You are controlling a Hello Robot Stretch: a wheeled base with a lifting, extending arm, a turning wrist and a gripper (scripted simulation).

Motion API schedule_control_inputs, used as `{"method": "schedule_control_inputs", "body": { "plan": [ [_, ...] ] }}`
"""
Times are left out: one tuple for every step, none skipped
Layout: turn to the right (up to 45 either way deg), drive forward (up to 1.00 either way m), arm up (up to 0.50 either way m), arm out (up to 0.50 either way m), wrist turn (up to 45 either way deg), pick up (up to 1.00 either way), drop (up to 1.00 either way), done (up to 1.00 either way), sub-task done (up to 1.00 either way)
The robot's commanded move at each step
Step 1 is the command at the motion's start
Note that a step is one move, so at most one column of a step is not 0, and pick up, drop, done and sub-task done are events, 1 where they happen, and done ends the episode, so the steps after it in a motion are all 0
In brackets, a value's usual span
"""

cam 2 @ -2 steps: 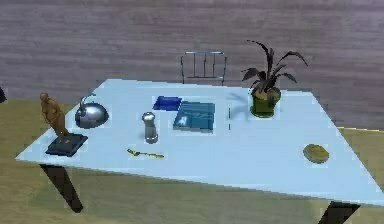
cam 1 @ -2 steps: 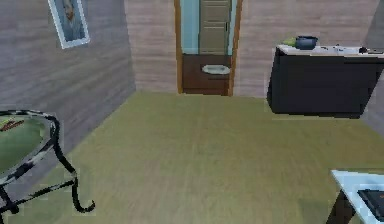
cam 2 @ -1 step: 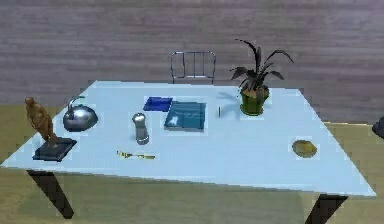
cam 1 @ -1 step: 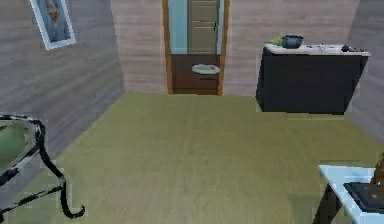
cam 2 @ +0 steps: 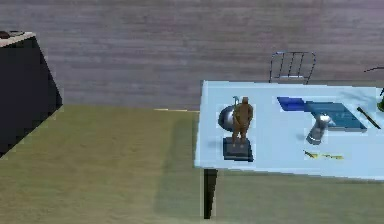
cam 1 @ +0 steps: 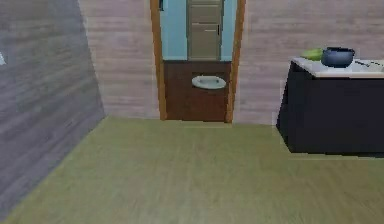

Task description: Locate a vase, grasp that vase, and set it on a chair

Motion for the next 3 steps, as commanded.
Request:
{"method": "schedule_control_inputs", "body": {
  "plan": [
    [0.0,1.0,0.0,0.0,0.0,0.0,0.0,0.0,0.0],
    [0.0,1.0,0.0,0.0,0.0,0.0,0.0,0.0,0.0],
    [3.0,0.0,0.0,0.0,0.0,0.0,0.0,0.0,0.0]
  ]
}}
